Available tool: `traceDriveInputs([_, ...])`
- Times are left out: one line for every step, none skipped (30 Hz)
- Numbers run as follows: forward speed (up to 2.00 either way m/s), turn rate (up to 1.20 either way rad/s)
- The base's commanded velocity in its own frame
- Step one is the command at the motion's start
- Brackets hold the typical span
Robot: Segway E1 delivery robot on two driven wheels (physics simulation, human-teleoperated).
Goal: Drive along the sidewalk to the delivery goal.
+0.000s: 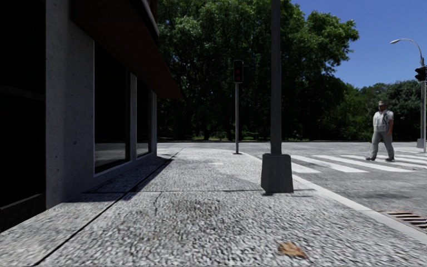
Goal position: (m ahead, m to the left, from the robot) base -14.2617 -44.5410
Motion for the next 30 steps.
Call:
traceDriveInputs([2.00, 0.44])
traceDriveInputs([2.00, 0.44])
traceDriveInputs([2.00, 0.44])
traceDriveInputs([2.00, 0.44])
traceDriveInputs([2.00, 0.44])
traceDriveInputs([2.00, 0.44])
traceDriveInputs([2.00, 0.44])
traceDriveInputs([2.00, 0.44])
traceDriveInputs([2.00, 0.42])
traceDriveInputs([2.00, 0.28])
traceDriveInputs([2.00, 0.21])
traceDriveInputs([2.00, 0.21])
traceDriveInputs([2.00, 0.11])
traceDriveInputs([2.00, 0.00])
traceDriveInputs([2.00, 0.00])
traceDriveInputs([2.00, 0.00])
traceDriveInputs([2.00, 0.00])
traceDriveInputs([2.00, 0.00])
traceDriveInputs([2.00, 0.00])
traceDriveInputs([2.00, 0.00])
traceDriveInputs([2.00, 0.00])
traceDriveInputs([2.00, 0.00])
traceDriveInputs([2.00, 0.00])
traceDriveInputs([2.00, 0.00])
traceDriveInputs([2.00, 0.00])
traceDriveInputs([2.00, 0.00])
traceDriveInputs([2.00, 0.00])
traceDriveInputs([2.00, 0.00])
traceDriveInputs([2.00, 0.00])
traceDriveInputs([2.00, 0.00])
